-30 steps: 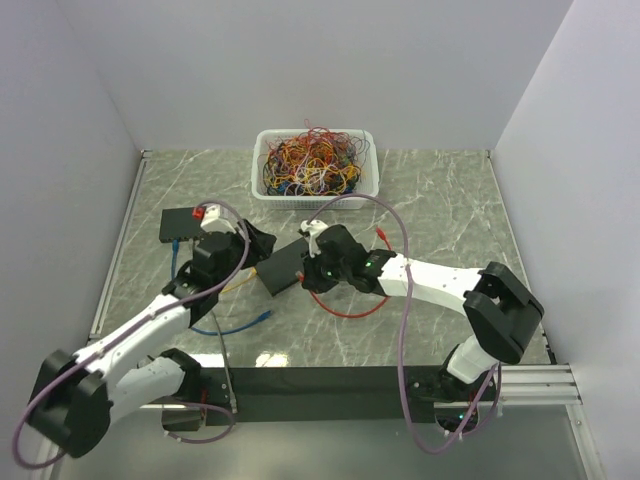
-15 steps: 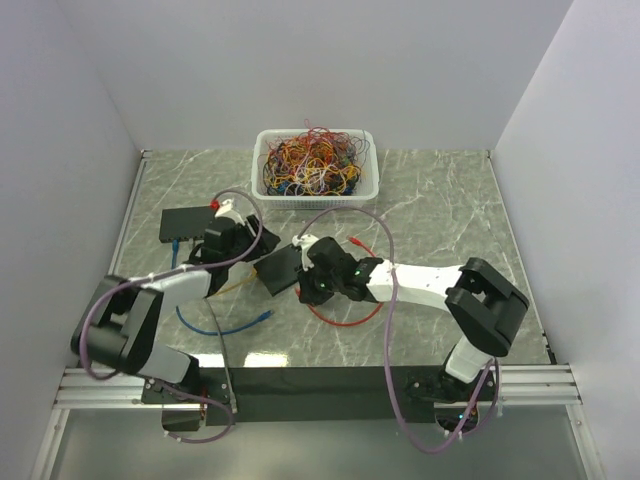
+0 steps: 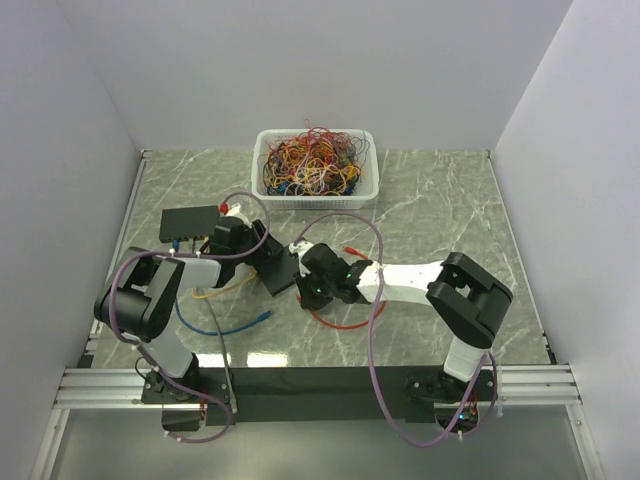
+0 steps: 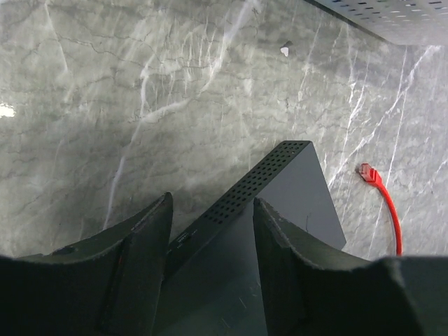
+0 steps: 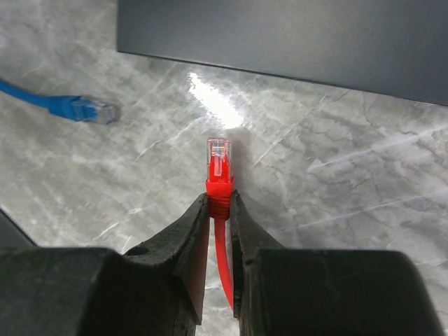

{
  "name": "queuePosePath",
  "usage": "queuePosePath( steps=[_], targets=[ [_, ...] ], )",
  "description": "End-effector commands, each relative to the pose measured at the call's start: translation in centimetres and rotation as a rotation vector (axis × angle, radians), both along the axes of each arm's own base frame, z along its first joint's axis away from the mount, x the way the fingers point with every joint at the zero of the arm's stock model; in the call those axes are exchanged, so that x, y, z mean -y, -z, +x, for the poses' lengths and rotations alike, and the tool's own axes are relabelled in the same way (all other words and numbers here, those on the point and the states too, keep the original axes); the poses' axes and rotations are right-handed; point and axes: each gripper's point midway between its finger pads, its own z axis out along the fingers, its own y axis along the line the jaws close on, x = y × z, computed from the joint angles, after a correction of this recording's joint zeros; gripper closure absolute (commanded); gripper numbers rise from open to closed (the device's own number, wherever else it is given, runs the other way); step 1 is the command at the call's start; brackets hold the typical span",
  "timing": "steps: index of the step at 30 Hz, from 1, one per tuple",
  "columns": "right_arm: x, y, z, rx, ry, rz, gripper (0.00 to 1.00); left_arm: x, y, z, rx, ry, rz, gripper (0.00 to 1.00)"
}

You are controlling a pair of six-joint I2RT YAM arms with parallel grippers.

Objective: Insert the plug into the switch port

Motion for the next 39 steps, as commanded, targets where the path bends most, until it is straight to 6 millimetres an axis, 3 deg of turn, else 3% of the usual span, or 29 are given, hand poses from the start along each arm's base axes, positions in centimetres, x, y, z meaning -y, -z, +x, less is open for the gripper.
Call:
queuePosePath(
  steps=[1,15,27,39],
  targets=[
    [-1.3,-0.8,1.1,0.038,0.005,0.011,1.0,0.2,-0.3,0.5,0.004,-0.009,-0.018,0.45],
    [-2.1,-1.2,2.0,0.073,0.012,-0.001,1.0,-0.7,-0.6,-2.1,-0.05,-0.051,-0.049,0.46],
    [-2.3,-0.3,2.3,0.064,0.019,-0.043,1.0,-0.7,-0.8,-2.6,-0.052,-0.051,-0.059,0.46],
    [-2.9,-0.6,1.7,0.064,0.01,-0.056,1.0,-0.7,-0.7,-2.7,-0.058,-0.052,-0.056,0.48]
  ],
)
